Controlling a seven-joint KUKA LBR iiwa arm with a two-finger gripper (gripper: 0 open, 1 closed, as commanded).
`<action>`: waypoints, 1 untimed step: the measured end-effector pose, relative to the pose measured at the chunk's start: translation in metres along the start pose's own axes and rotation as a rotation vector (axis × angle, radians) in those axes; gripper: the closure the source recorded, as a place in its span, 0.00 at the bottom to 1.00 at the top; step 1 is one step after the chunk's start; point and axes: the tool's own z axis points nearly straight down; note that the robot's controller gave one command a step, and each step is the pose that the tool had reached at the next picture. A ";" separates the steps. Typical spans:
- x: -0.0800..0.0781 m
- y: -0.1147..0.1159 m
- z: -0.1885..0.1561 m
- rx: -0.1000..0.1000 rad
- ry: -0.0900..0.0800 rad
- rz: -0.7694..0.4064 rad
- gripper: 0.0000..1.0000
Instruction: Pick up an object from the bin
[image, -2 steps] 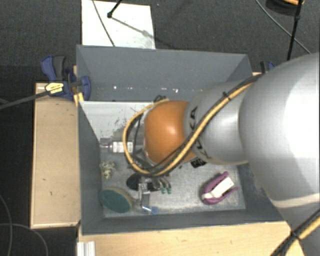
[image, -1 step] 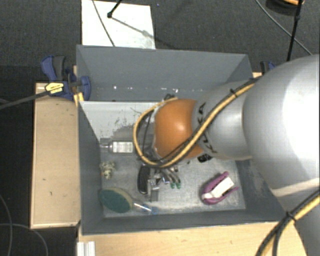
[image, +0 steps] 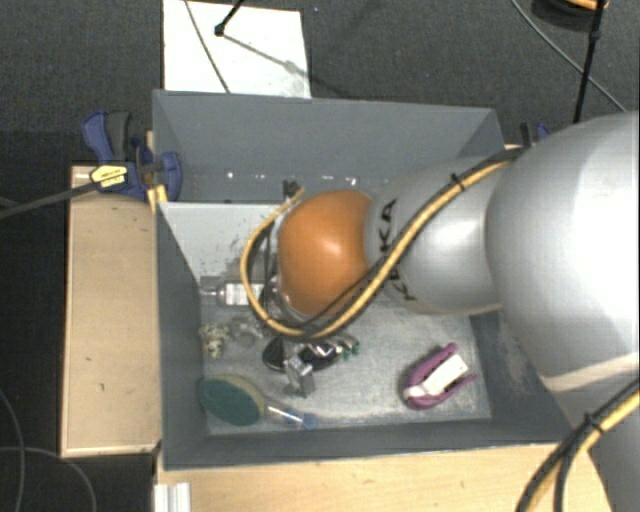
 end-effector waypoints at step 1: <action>0.090 -0.090 0.000 0.003 0.008 0.151 0.00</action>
Offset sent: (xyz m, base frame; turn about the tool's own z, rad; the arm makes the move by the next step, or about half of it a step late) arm -0.0186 -0.1209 -0.0008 0.1404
